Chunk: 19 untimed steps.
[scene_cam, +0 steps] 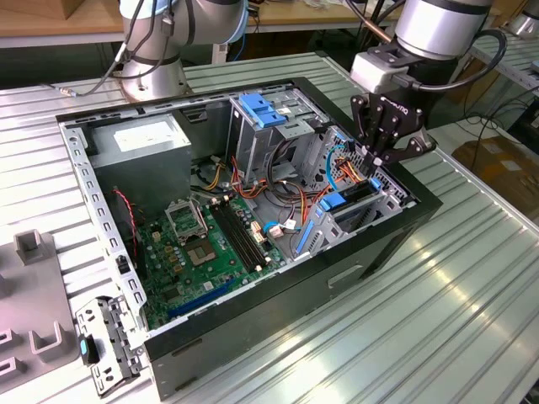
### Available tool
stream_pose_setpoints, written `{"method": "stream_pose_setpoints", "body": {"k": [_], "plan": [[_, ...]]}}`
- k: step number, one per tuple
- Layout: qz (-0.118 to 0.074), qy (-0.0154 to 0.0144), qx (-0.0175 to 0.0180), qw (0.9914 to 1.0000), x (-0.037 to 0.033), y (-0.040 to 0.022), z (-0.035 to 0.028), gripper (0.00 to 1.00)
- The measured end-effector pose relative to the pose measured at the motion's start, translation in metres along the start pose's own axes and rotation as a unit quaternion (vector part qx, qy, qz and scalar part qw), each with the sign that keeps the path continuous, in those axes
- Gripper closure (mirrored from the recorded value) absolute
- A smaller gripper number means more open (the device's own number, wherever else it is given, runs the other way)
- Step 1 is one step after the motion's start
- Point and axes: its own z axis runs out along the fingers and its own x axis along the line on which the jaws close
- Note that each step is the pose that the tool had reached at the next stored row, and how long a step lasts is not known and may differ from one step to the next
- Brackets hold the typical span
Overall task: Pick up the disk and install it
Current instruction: 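Insert the second disk wire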
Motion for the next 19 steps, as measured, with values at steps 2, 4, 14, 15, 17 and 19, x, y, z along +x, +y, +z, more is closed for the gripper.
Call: {"method": "stream_pose_setpoints", "body": {"k": [2, 4, 14, 15, 17, 19], "plan": [[0.0, 0.0, 0.0, 1.0, 0.0, 0.0, -0.0003, 0.89], [0.0, 0.0, 0.0, 1.0, 0.0001, 0.0, -0.0007, 0.89], [0.0, 0.0, 0.0, 1.0, 0.0002, -0.0001, -0.0031, 0.89], [0.0, 0.0, 0.0, 1.0, 0.0003, -0.0001, -0.0034, 0.89], [0.0, 0.0, 0.0, 1.0, 0.0003, -0.0001, -0.0041, 0.89], [0.0, 0.0, 0.0, 1.0, 0.0003, -0.0001, -0.0044, 0.89]]}}
